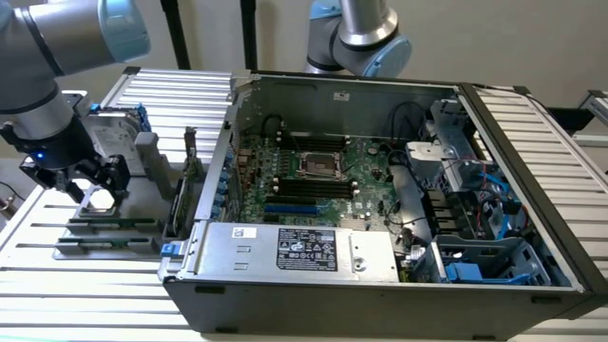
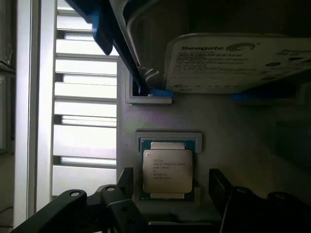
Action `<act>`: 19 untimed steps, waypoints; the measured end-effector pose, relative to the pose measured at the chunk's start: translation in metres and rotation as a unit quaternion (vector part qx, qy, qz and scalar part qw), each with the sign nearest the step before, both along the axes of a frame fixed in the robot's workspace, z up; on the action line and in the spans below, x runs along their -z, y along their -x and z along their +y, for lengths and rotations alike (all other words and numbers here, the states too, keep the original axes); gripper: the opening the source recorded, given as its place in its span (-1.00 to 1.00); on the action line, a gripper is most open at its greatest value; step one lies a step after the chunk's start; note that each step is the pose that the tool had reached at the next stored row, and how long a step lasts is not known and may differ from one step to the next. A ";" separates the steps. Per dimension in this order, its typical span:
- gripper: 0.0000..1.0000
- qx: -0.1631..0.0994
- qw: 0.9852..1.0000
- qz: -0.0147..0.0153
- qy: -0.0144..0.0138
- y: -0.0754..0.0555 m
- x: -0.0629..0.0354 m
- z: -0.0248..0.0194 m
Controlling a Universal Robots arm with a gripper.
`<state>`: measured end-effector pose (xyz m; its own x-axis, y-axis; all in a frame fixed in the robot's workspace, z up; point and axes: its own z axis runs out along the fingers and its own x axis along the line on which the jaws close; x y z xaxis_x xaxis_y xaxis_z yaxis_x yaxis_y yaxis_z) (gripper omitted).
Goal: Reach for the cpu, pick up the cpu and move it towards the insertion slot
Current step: 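Pick up the cpu and move it towards the insertion slot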
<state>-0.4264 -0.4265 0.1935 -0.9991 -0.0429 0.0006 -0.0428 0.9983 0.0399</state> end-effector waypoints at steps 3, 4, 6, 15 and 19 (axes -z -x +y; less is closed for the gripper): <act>0.45 0.000 1.000 0.000 0.000 0.000 0.0010 0.0025; 0.45 0.000 1.000 0.000 0.000 0.000 0.0014 0.0030; 0.45 0.000 1.000 0.000 0.000 0.000 0.0020 0.0038; 0.45 0.000 1.000 0.000 0.000 0.001 0.0038 0.0040; 0.45 0.000 1.000 0.000 0.000 0.001 0.0052 0.0040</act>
